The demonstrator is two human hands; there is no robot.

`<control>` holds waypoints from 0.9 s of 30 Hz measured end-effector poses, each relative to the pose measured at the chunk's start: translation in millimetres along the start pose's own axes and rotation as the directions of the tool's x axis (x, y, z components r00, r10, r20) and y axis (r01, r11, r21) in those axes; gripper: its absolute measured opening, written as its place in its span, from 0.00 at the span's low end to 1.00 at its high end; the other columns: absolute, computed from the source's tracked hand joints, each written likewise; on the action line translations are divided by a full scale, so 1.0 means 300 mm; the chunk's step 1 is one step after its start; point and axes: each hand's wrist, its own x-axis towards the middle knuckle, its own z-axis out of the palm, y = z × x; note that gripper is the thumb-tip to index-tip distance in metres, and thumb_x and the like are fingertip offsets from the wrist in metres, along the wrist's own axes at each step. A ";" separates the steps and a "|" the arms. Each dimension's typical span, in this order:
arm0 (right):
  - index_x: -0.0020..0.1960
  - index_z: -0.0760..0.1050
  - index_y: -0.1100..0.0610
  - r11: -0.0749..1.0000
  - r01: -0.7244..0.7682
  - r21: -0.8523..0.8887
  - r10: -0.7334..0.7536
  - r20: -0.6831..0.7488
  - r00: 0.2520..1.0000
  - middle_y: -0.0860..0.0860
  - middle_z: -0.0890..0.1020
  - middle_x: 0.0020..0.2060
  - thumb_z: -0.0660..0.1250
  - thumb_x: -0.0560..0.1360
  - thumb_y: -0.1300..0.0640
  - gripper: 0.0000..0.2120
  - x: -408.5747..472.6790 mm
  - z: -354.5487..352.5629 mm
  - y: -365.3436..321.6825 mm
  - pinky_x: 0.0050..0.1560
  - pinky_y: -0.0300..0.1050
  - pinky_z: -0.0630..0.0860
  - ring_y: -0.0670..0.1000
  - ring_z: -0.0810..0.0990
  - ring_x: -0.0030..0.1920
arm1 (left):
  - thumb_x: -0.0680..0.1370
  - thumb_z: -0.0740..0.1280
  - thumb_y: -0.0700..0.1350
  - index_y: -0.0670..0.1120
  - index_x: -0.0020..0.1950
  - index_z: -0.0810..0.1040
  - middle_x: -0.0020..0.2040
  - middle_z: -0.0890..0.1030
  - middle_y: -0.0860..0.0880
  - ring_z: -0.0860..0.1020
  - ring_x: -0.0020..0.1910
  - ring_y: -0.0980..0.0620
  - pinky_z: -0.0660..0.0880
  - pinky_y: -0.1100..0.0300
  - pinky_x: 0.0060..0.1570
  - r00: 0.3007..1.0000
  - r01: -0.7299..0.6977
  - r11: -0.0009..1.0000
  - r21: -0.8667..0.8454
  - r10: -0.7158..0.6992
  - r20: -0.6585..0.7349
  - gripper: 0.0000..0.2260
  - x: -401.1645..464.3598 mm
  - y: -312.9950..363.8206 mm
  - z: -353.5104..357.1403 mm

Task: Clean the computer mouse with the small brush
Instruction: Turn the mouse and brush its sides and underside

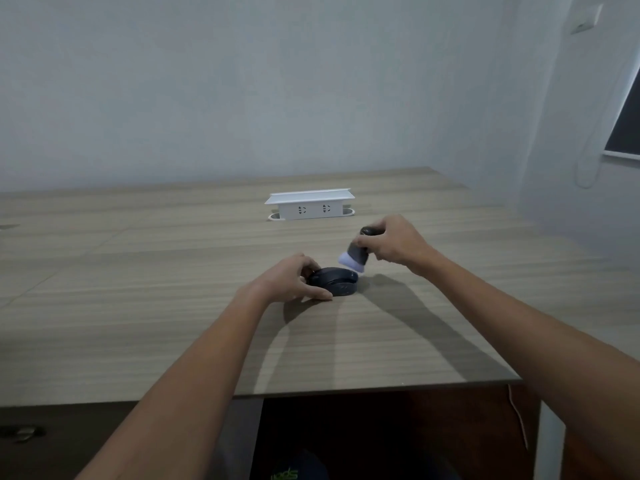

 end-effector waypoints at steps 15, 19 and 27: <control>0.47 0.86 0.59 0.991 0.118 0.066 -0.109 -0.132 0.985 0.51 0.86 0.33 0.72 0.75 0.54 0.09 -0.039 0.031 0.128 0.34 0.46 0.80 0.47 0.81 0.28 | 0.75 0.72 0.59 0.47 0.65 0.79 0.57 0.81 0.50 0.80 0.58 0.52 0.76 0.57 0.59 0.995 -0.002 0.996 -0.091 -0.007 -0.096 0.24 -0.013 0.026 0.008; 0.49 0.86 0.60 0.972 0.138 0.191 -0.139 -0.006 0.990 0.45 0.82 0.28 0.72 0.76 0.55 0.08 -0.055 0.035 0.118 0.31 0.38 0.75 0.45 0.79 0.28 | 0.81 0.66 0.44 0.44 0.65 0.80 0.55 0.84 0.47 0.82 0.56 0.47 0.77 0.55 0.59 0.998 -0.048 0.993 -0.107 0.044 -0.046 0.14 -0.004 0.035 0.005; 0.49 0.87 0.59 0.988 0.135 0.081 -0.135 -0.008 0.991 0.51 0.86 0.34 0.72 0.75 0.57 0.07 -0.048 0.002 0.113 0.33 0.40 0.77 0.45 0.79 0.30 | 0.82 0.65 0.43 0.43 0.68 0.78 0.57 0.83 0.49 0.81 0.51 0.50 0.74 0.71 0.47 0.996 -0.082 0.992 -0.095 0.079 -0.039 0.15 0.010 0.012 0.017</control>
